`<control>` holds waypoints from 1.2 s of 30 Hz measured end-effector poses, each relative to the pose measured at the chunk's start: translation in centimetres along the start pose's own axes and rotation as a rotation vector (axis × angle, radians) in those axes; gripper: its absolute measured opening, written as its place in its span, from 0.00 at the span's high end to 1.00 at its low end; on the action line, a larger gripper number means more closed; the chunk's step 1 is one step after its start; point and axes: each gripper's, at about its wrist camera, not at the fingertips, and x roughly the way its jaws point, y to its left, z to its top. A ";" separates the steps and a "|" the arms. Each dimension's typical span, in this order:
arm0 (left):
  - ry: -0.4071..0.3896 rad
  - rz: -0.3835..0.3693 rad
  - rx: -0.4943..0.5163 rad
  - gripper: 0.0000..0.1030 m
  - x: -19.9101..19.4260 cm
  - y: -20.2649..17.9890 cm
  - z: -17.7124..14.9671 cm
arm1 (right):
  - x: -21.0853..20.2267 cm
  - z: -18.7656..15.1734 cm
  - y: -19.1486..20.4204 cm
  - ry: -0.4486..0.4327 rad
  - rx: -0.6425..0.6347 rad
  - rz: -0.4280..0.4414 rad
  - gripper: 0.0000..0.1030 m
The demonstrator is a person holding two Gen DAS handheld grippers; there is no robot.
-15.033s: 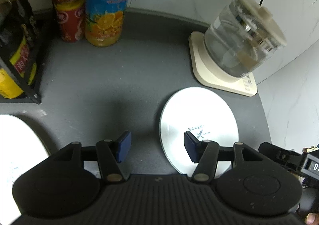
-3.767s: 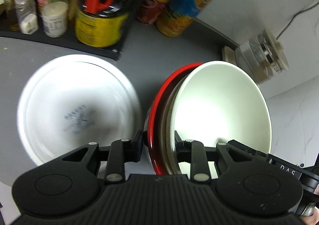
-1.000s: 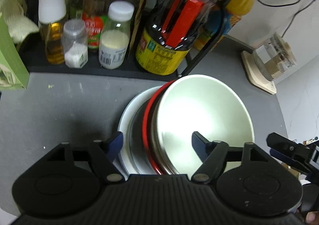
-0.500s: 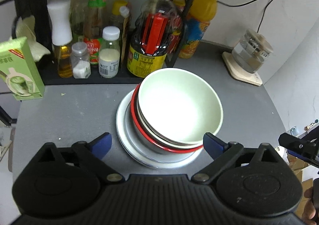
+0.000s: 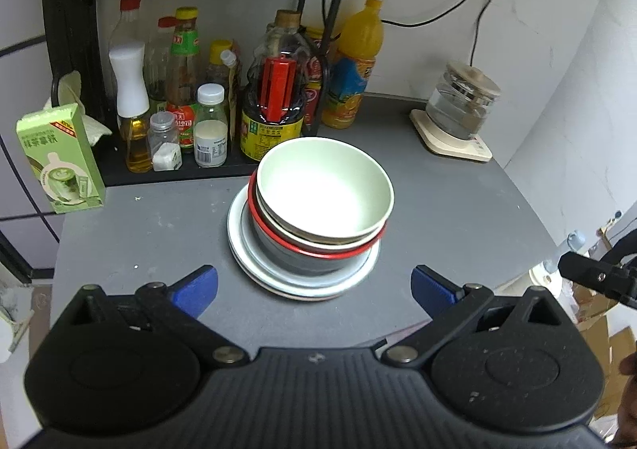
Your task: Organize plates and bowls
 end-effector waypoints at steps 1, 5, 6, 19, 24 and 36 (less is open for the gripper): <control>-0.005 -0.003 0.004 0.01 -0.4 -0.2 -0.3 | -0.5 -0.3 -0.1 -0.005 -0.002 -0.005 0.00; -0.022 -0.010 0.017 0.01 -2.1 -0.6 -1.2 | -2.5 -1.2 -0.2 -0.023 -0.012 -0.015 0.00; -0.027 -0.008 0.024 0.01 -2.4 -0.7 -1.5 | -2.9 -1.4 -0.3 -0.028 -0.015 -0.018 0.00; -0.048 -0.009 0.092 0.01 -5.7 -1.9 -3.8 | -6.6 -3.7 -0.3 -0.068 -0.026 -0.037 0.00; -0.043 -0.009 0.100 0.01 -6.3 -1.9 -4.5 | -7.4 -4.4 -0.2 -0.073 -0.031 -0.036 0.00; -0.039 -0.023 0.109 0.01 -7.2 -2.2 -5.5 | -8.1 -5.2 0.4 -0.066 -0.061 -0.034 0.00</control>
